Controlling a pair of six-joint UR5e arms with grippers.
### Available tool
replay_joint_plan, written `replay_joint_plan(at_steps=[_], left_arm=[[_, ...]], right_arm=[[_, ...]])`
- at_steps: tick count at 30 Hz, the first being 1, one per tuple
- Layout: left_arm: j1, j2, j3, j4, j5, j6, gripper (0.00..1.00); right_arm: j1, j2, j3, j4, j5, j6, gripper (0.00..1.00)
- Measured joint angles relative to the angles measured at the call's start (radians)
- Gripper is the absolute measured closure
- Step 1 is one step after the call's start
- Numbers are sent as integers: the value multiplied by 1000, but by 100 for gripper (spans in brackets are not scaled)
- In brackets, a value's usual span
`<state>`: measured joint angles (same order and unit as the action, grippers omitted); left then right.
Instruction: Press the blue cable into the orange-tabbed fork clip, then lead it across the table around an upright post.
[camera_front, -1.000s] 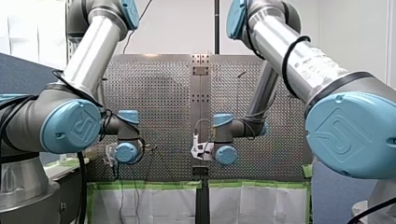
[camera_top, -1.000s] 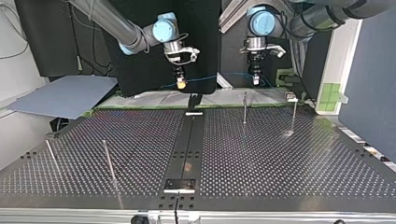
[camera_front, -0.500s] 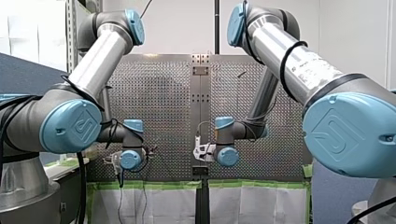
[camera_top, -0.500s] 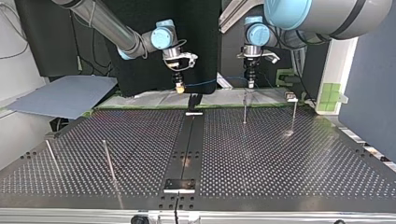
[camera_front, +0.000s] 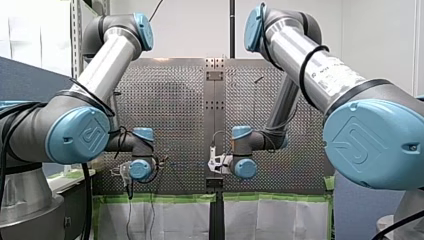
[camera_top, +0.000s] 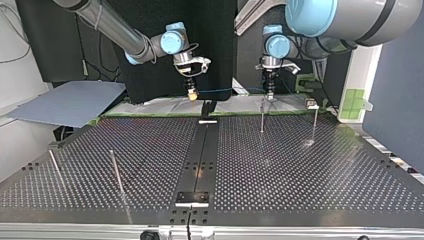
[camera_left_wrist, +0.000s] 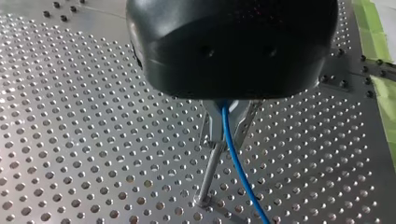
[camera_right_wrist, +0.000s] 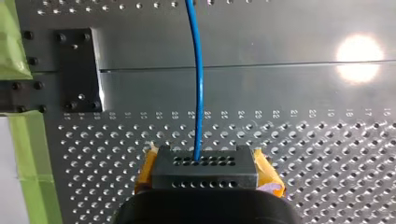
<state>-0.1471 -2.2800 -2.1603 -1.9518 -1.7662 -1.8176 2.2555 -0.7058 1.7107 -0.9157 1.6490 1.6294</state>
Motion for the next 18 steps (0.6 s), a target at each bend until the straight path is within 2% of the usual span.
replay_joint_plan(at_steps=[6, 12, 18], left_arm=[[14, 0, 27, -40, 10, 1, 100], [30, 0, 31, -45, 11, 1, 100], [44, 0, 34, -46, 19, 0, 100]], right_arm=[[0, 26, -8, 1, -11, -1, 100], [-1, 66, -27, 2, -15, -2, 100], [-2, 78, -40, 3, -15, -2, 100]])
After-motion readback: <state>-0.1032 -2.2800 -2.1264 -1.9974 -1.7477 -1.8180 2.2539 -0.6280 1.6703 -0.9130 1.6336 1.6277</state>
